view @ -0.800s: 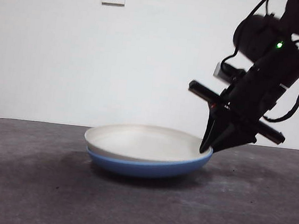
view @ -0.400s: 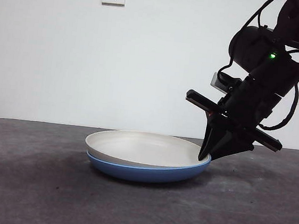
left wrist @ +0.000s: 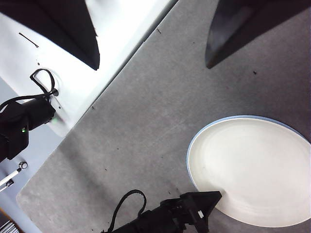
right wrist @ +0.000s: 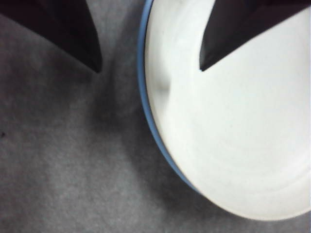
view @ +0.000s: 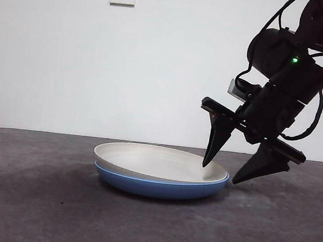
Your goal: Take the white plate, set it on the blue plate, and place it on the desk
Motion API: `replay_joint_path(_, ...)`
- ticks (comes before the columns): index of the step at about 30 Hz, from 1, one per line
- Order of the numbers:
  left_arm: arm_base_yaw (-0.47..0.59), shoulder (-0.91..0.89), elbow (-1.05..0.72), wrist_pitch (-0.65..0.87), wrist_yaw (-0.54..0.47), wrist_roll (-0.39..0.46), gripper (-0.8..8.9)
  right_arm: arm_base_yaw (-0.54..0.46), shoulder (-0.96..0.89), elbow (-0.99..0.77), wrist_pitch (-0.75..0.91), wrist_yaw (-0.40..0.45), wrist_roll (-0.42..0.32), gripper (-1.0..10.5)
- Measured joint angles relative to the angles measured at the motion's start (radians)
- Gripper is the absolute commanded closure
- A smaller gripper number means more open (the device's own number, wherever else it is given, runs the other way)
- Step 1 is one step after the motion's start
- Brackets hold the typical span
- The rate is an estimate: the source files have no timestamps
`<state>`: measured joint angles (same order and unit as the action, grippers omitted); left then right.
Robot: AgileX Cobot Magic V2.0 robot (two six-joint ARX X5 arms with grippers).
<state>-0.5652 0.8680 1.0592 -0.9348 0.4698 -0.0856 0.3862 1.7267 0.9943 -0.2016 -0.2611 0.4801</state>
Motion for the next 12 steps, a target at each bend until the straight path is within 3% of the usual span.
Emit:
replay_joint_path(7, 0.000, 0.000, 0.000, 0.000, 0.000, 0.000, 4.71, 0.000, -0.155, 0.000, -0.060, 0.000, -0.015, 6.0)
replay_joint_path(12, 0.000, 0.000, 0.000, 0.000, 0.000, 0.000, 4.71, 0.000, -0.310, 0.000, -0.169, 0.000, -0.075, 6.0)
